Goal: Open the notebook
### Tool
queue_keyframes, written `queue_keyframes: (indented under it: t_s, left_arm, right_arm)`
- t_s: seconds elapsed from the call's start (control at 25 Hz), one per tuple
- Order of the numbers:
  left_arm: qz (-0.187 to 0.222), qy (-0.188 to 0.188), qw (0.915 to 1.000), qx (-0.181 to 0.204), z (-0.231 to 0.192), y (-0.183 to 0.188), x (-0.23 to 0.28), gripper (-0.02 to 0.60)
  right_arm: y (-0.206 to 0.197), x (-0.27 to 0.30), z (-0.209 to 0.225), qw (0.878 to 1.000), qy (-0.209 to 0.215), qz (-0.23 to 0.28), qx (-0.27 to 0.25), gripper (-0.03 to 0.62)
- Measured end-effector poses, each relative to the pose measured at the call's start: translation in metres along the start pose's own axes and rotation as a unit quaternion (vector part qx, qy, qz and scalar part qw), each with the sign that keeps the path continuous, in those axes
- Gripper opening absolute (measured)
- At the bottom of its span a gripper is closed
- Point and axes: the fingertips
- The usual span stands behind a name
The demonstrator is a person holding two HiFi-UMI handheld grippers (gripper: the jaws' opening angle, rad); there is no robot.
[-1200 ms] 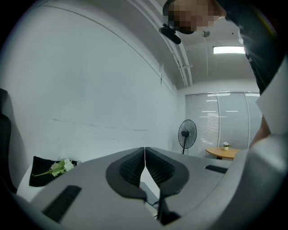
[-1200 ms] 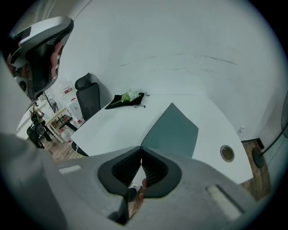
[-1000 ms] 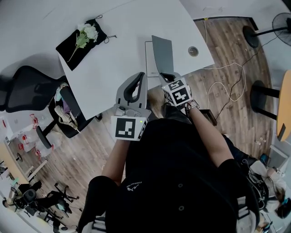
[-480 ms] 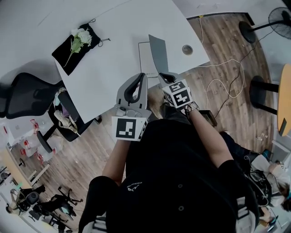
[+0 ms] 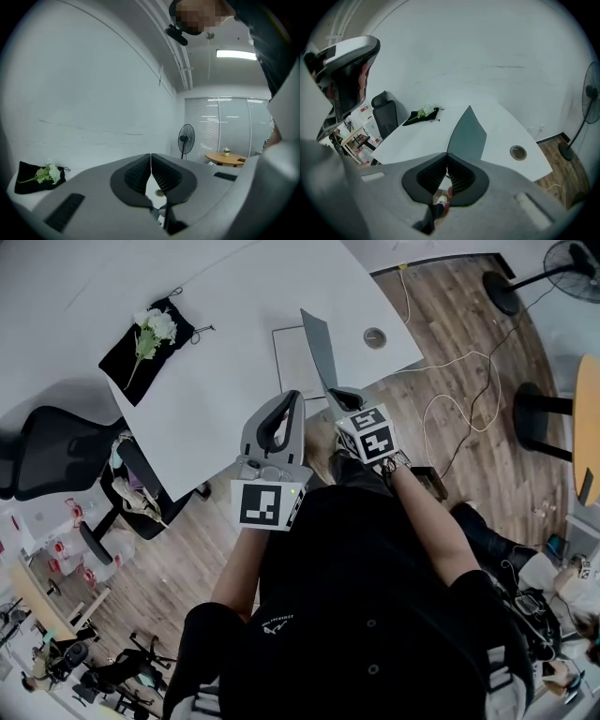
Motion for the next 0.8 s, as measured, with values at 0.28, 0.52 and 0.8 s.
queue_keyframes:
  t_s: [0.28, 0.52, 0.8]
  left_arm:
    - [-0.004, -0.016, 0.9999, 0.001, 0.009, -0.002, 0.01, 0.008]
    - [-0.008, -0.029, 0.9995, 0.003, 0.008, -0.005, 0.017, 0.008]
    - [-0.014, -0.05, 0.9987, 0.006, 0.016, -0.008, 0.025, 0.008]
  right_arm:
    - [-0.005, -0.006, 0.011, 1.0, -0.012, 0.002, 0.013, 0.012]
    - [-0.008, -0.005, 0.019, 0.999, -0.023, 0.003, 0.024, 0.012]
    - [-0.013, -0.011, 0.03, 0.998, -0.04, 0.003, 0.04, 0.012]
Point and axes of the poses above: the fingertips, and each gripper's own axes: x forward along the fingers, z to its right, y out of its top, and after that the axes turned 6 degrees about -x, right-handed
